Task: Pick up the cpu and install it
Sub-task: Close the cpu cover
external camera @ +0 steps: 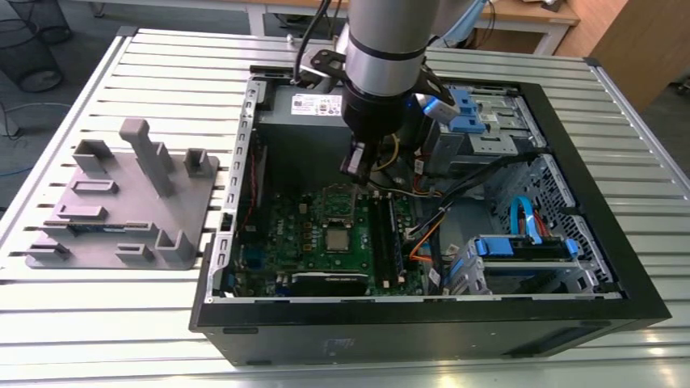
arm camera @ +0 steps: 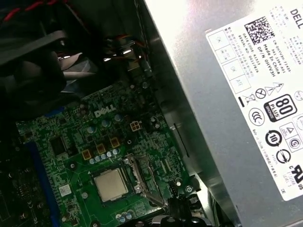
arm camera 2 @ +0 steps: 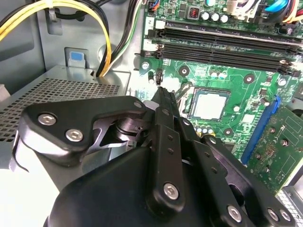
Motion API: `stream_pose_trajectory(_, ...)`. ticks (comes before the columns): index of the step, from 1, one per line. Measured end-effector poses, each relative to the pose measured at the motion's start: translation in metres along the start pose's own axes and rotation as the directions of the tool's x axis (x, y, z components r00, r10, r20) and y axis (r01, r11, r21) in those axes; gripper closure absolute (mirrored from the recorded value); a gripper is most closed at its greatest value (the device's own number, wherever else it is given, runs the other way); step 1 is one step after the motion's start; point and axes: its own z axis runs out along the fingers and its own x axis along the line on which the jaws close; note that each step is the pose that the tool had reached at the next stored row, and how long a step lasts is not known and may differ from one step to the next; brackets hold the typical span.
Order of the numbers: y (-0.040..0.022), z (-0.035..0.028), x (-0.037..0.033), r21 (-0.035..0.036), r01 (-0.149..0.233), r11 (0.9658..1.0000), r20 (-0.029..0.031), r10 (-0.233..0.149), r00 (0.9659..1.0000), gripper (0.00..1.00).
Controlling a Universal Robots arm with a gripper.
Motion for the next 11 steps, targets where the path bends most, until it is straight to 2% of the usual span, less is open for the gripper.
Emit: stream_pose_trajectory(11, 0.0, -0.0001, 0.0, -0.0007, 0.007, 1.0, -0.0004, -0.007, 1.0, 0.89)
